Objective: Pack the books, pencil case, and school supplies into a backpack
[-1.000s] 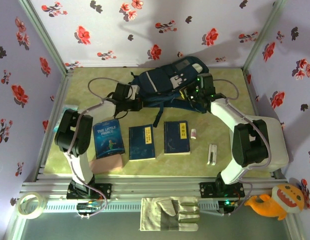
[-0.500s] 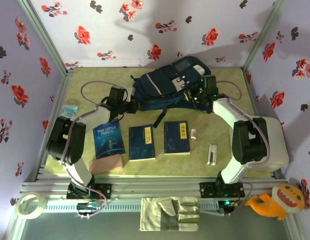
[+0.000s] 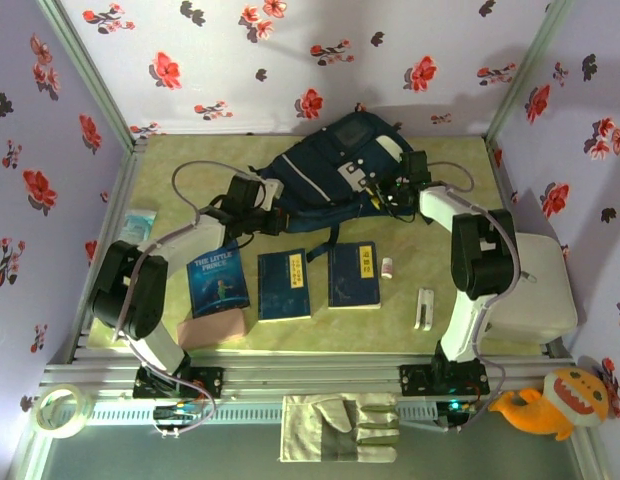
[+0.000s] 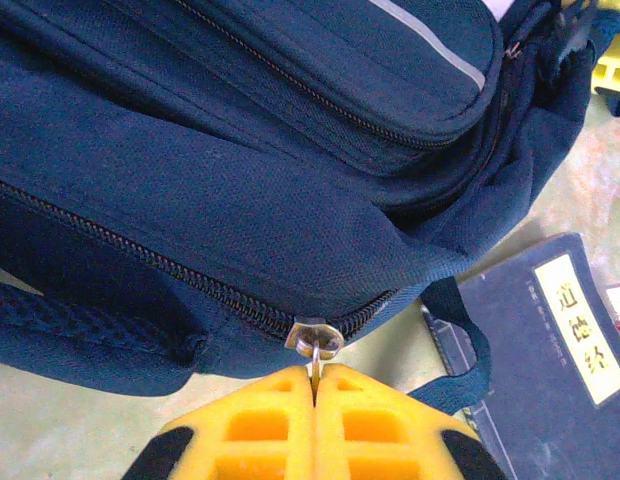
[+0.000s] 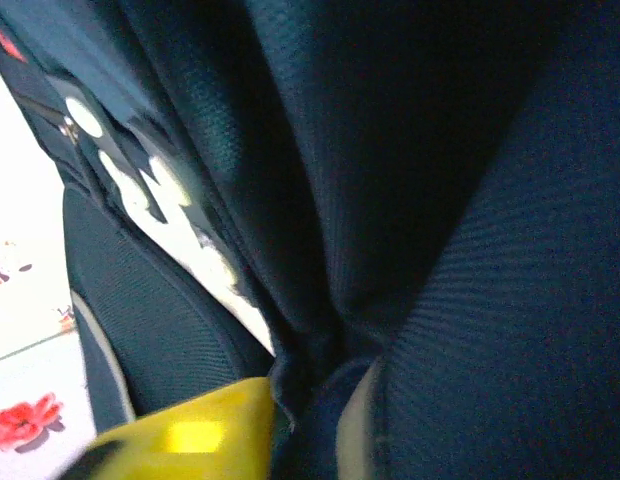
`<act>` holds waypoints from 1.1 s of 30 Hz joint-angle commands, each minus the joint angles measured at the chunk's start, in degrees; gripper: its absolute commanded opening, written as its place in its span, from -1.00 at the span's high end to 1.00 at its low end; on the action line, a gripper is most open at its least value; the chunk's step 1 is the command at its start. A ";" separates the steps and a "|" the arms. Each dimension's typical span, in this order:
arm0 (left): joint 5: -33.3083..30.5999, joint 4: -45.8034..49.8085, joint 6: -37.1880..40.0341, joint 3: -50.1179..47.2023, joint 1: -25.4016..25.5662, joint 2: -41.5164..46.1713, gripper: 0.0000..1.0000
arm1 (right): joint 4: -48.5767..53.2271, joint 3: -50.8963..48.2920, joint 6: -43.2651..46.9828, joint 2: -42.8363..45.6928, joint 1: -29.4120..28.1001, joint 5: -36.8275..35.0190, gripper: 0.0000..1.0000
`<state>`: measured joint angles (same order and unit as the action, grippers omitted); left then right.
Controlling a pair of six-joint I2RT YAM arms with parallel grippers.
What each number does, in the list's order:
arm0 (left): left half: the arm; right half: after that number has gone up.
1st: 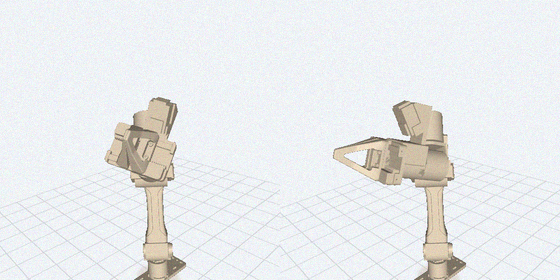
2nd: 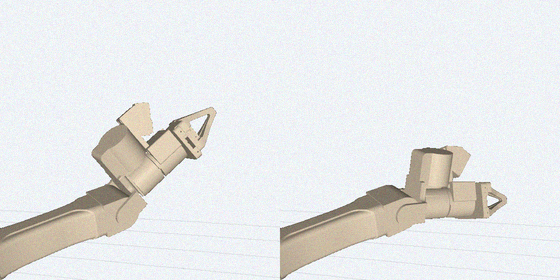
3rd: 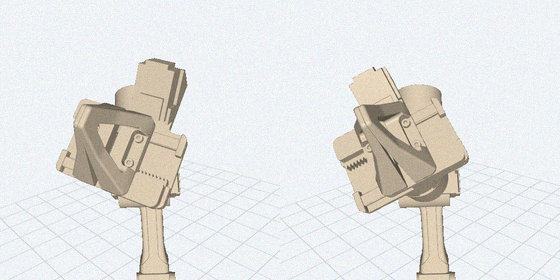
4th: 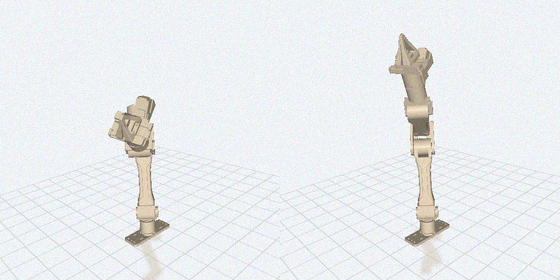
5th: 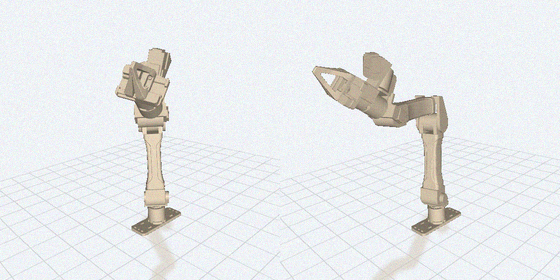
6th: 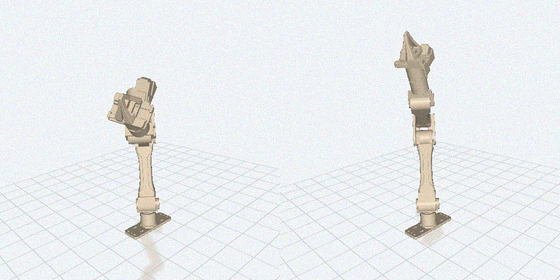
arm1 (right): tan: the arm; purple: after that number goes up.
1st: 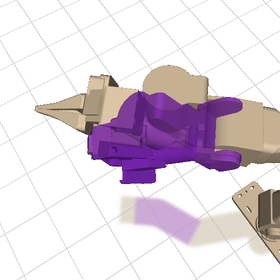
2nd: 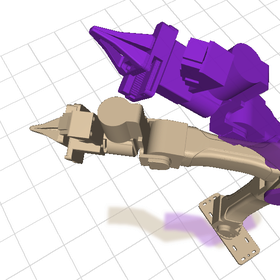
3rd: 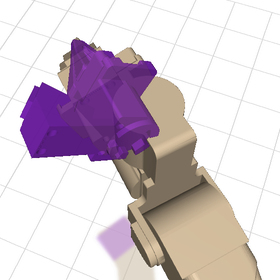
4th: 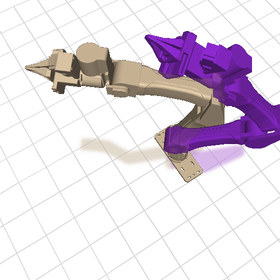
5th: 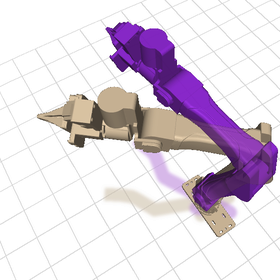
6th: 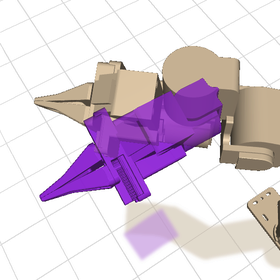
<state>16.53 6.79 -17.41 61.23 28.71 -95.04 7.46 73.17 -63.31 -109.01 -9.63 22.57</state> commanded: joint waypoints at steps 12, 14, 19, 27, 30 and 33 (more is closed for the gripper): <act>1.04 9.14 4.60 9.32 4.40 0.24 1.00 | 2.69 -17.06 -6.54 25.77 -1.71 -14.44 -0.41; 1.12 10.09 5.14 10.34 4.86 -0.04 1.00 | 2.11 -18.56 -8.24 27.78 -4.41 -15.21 -0.44; 1.19 12.22 6.24 12.59 5.68 -1.11 1.00 | -3.00 -19.91 -15.61 25.87 -12.39 -15.02 -0.45; 0.79 12.87 6.60 12.77 6.14 -0.20 1.00 | -10.12 -17.35 -18.91 17.41 -17.22 -13.89 -0.33; -0.56 13.47 6.68 12.34 6.15 1.40 1.00 | -9.33 -14.97 -17.62 14.92 -18.44 -13.89 -0.23; -1.21 14.17 6.77 11.81 6.15 3.19 1.00 | -9.73 -11.77 -15.43 11.47 -18.85 -12.53 0.01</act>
<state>15.44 20.58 -12.27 71.64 34.30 -96.16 -0.21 57.39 -79.99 -95.50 -27.73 9.21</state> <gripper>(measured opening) 0.040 0.525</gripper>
